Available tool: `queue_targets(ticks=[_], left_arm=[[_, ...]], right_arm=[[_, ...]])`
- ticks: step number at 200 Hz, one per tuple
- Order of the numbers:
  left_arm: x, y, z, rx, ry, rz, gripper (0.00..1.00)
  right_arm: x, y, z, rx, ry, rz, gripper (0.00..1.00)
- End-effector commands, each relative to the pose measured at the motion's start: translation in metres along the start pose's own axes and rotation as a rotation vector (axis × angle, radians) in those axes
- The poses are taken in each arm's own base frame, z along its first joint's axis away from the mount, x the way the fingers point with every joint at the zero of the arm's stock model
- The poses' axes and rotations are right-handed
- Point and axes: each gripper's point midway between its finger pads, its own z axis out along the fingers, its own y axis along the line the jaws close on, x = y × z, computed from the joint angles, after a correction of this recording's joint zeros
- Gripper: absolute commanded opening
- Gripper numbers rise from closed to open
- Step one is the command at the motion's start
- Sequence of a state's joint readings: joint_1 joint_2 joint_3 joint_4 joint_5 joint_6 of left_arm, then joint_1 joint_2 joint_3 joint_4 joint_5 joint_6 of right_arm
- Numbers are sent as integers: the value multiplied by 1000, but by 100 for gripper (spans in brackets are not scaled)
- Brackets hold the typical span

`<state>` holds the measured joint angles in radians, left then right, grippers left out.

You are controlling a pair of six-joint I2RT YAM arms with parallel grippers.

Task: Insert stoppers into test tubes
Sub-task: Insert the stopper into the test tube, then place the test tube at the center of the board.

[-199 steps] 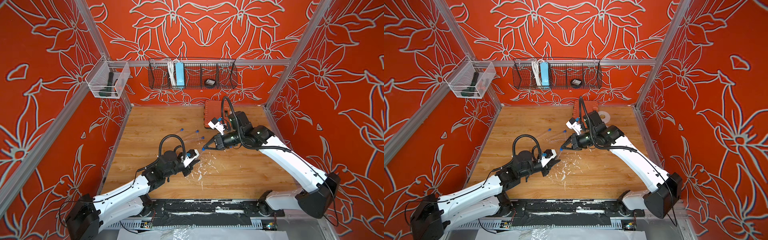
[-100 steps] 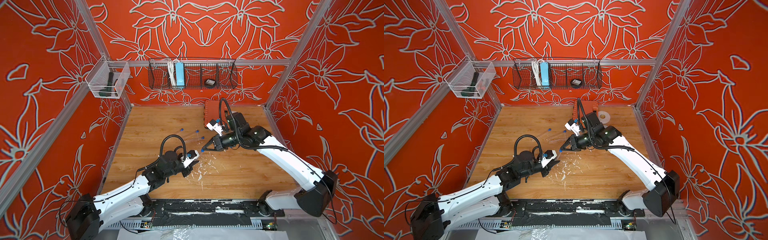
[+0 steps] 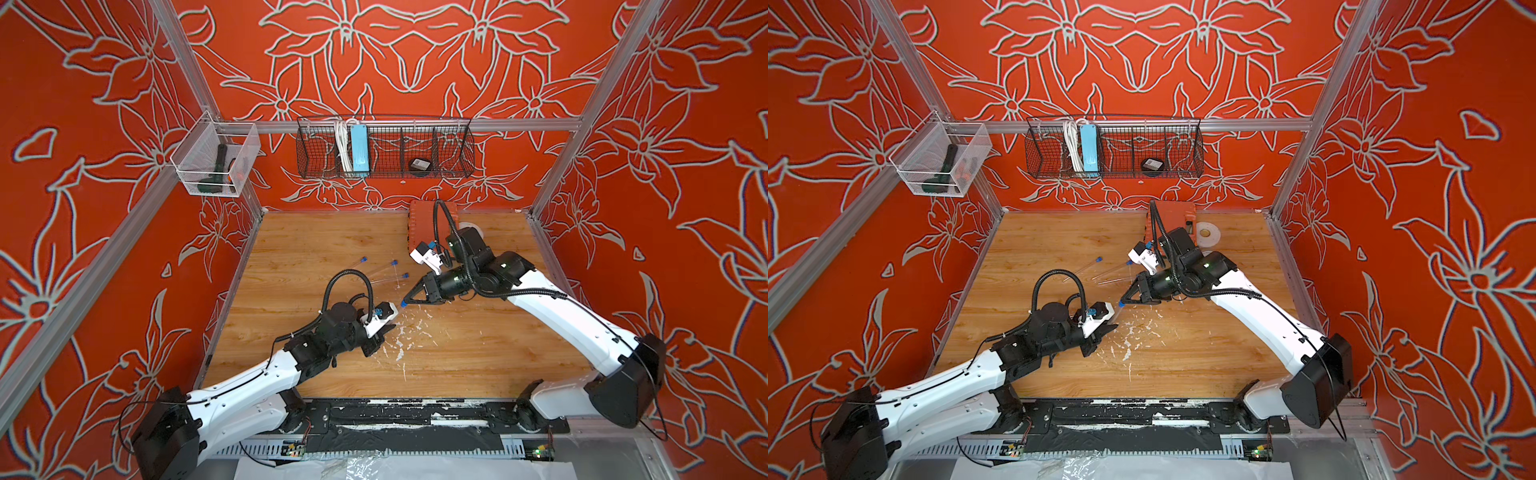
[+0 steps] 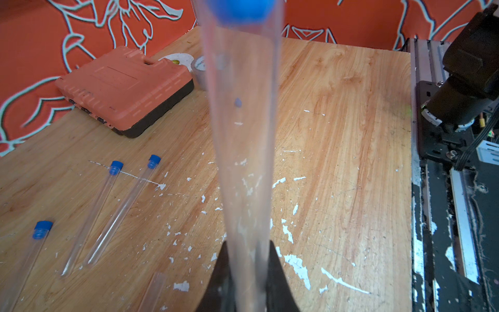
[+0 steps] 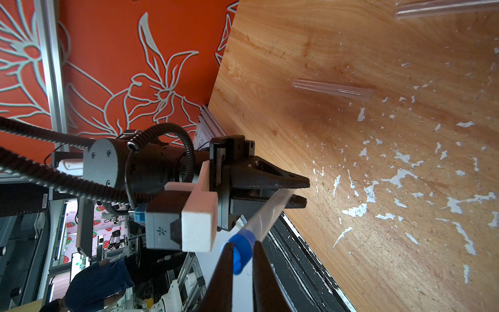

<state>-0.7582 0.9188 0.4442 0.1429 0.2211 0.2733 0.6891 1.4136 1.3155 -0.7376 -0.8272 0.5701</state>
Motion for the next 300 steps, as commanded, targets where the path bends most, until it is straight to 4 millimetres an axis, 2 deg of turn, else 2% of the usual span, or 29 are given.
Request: queue_targets(ticks=[1, 25, 57, 68, 79, 94, 111, 126, 132, 150, 188, 214, 265, 300], left_arm=[[-222, 14, -105, -139, -814, 248, 0], [-186, 14, -80, -144, -661, 293, 0], [-106, 16, -37, -126, -335, 336, 0], [-83, 16, -29, -118, -248, 339, 0], [-64, 18, -23, -109, -177, 330, 0], [-41, 26, -17, -107, -84, 321, 0], [-20, 40, -11, -108, 13, 320, 0], [-7, 50, -6, -88, 101, 350, 0], [7, 52, 1, -61, 164, 362, 0], [26, 58, 13, 1, 278, 429, 0], [51, 86, 36, 78, 441, 470, 0], [62, 101, 52, 127, 527, 437, 1], [93, 116, 78, 230, 697, 338, 5], [107, 128, 92, 211, 769, 291, 6]], right_arm=[[61, -63, 19, 247, 234, 202, 18], [28, -29, -5, 168, 111, 117, 24], [-14, 29, -58, -9, -107, -38, 35], [-24, 39, -78, -41, -191, -79, 38], [-32, 40, -96, -42, -272, -99, 40], [-37, 21, -110, 12, -350, -85, 40], [-35, -23, -116, 186, -386, -18, 39], [-24, -61, -114, 314, -363, 44, 38], [-21, -73, -114, 351, -353, 64, 38], [-12, -95, -112, 407, -330, 107, 37], [-3, -111, -120, 473, -319, 121, 37], [5, -122, -127, 517, -301, 143, 35], [13, -126, -130, 521, -300, 155, 35], [15, -127, -130, 519, -290, 155, 34]])
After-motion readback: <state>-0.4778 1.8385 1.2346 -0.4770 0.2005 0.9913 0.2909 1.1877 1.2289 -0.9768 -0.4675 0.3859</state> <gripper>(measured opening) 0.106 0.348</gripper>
